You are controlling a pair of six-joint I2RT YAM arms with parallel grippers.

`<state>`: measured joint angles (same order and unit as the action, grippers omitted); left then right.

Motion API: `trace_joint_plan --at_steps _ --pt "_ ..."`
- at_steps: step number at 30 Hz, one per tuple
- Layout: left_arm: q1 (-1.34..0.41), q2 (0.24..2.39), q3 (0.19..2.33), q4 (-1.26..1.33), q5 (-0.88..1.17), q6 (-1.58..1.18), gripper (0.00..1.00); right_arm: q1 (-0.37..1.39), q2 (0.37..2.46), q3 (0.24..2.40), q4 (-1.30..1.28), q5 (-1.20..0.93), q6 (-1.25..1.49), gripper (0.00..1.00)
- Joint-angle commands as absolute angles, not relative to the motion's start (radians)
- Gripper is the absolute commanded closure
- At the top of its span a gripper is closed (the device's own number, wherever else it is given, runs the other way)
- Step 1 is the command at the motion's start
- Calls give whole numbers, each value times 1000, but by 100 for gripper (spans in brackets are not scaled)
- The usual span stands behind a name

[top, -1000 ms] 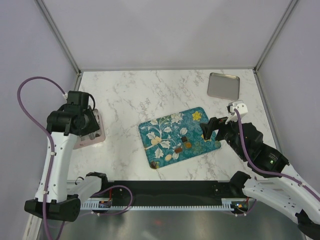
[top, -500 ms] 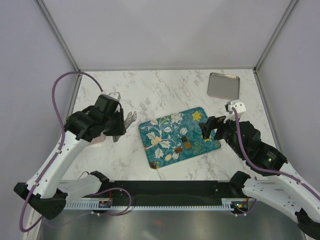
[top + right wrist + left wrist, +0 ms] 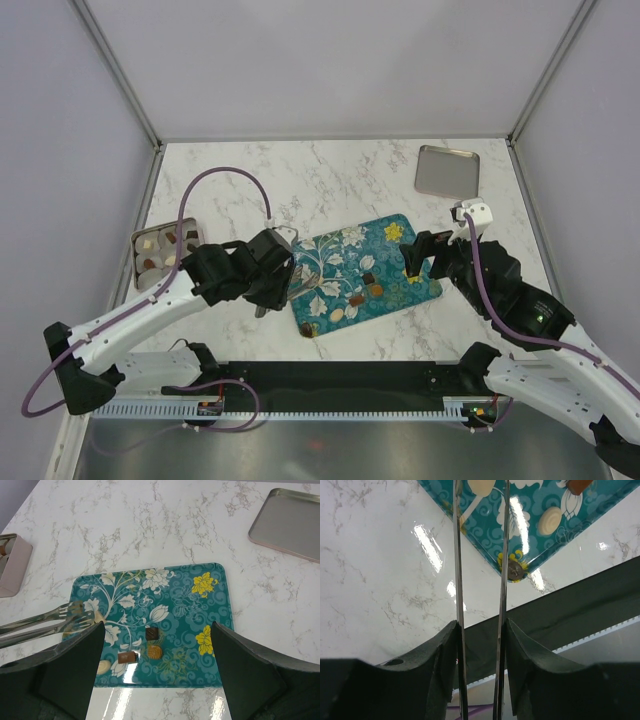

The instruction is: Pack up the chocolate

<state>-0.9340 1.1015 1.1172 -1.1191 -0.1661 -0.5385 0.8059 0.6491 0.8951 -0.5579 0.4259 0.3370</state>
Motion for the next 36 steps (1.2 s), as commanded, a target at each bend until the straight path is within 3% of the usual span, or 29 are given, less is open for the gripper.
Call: trace_joint_plan --at_steps 1,36 --pt "-963 1086 1120 -1054 -206 -568 52 808 652 939 -558 454 341 5" --pt "-974 1120 1063 -1058 -173 -591 54 808 660 939 -555 449 347 5"
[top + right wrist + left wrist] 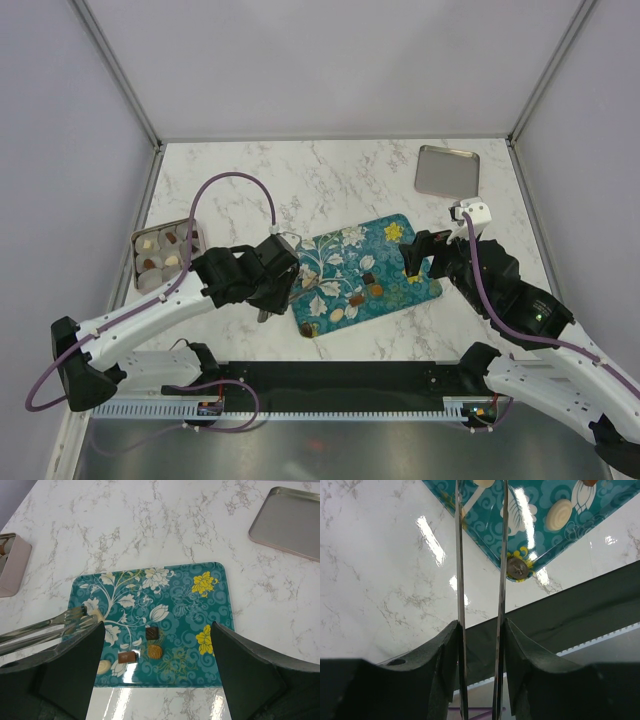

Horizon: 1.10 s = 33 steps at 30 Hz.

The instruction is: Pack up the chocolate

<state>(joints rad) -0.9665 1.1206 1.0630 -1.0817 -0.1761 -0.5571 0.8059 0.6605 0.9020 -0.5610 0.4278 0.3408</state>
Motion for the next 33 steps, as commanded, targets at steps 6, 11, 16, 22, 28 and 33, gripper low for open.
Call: trace_joint_plan --at_steps 6,11,16,22,28,33 --pt "-974 1112 1069 -1078 -169 -598 58 808 663 939 -552 446 347 5" --pt "-973 1106 1106 -1120 -179 -607 59 808 663 940 -552 448 347 5" --pt "-974 1112 1155 -1164 -202 -624 60 808 660 940 -552 448 345 5" --pt "-973 1124 1210 -1190 -195 -629 60 808 653 943 -551 448 345 5" --pt "-957 1152 1290 -1313 -348 -695 61 808 650 942 -549 443 342 5" --pt "-783 1132 1322 -1345 -354 -652 60 808 644 934 -534 422 350 5"
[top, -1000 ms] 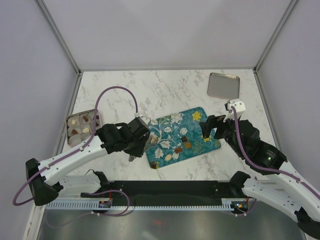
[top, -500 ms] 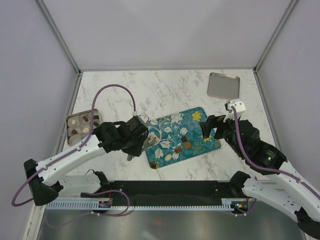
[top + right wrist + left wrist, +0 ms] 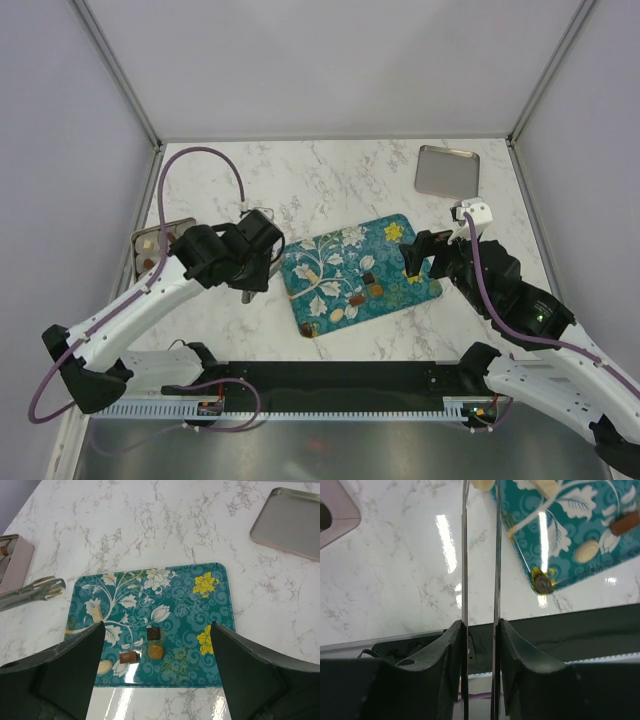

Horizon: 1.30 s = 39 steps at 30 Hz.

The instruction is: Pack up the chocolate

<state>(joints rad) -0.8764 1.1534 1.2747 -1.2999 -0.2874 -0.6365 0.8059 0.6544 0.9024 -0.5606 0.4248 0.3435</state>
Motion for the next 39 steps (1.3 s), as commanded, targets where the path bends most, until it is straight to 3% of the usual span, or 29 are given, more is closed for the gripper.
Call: trace_joint_plan --at_steps 1,7,13,39 --pt "-696 1123 1324 -1347 -336 -643 60 808 643 933 -531 419 351 5" --pt "-364 1045 1342 -1387 -304 -549 59 808 634 900 -505 384 351 5" --pt "-178 1038 1338 -1405 -290 -491 59 808 632 864 -454 344 353 5" --pt "89 1020 1249 -1416 -292 -492 57 841 594 854 -423 319 347 4"
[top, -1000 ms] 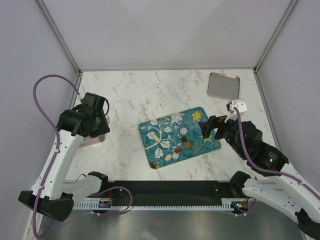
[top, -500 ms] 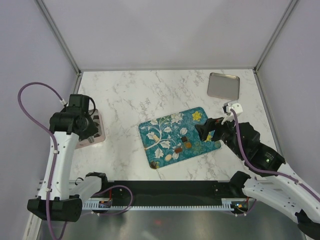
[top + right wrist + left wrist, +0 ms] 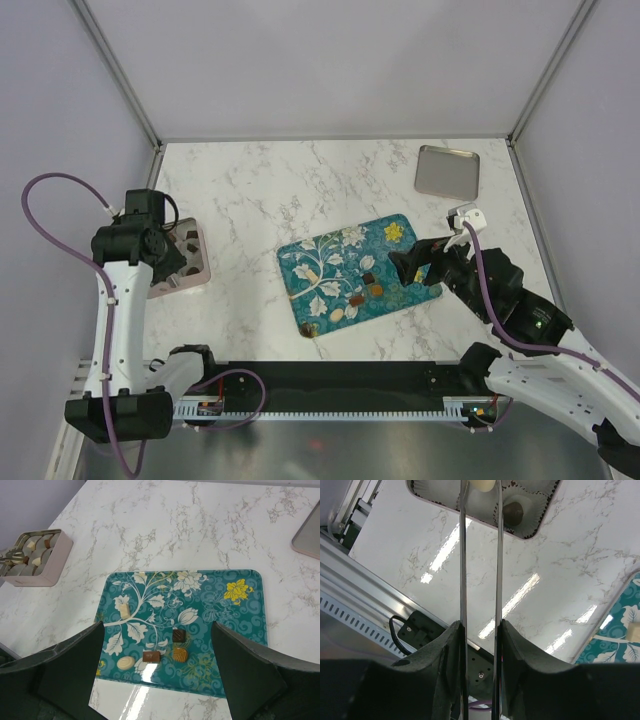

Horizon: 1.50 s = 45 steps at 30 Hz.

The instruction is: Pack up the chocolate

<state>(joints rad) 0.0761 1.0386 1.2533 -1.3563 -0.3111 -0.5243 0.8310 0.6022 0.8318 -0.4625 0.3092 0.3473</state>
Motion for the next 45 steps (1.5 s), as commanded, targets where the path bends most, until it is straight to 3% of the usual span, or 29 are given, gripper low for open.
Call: trace_joint_plan --at_steps 1,18,23,31,45 --pt "90 1019 1246 -1417 -284 -492 57 842 594 861 -423 318 345 4" --pt "94 1075 1253 -1427 -287 -517 60 842 572 868 -431 314 348 5" --pt "94 1091 1360 -1430 -304 -503 61 842 571 867 -439 322 345 4" --pt "65 1120 1491 -1381 -167 -440 64 842 561 876 -466 359 351 4" --pt "-783 1265 1416 -1263 -337 -722 63 842 591 989 -572 497 367 5"
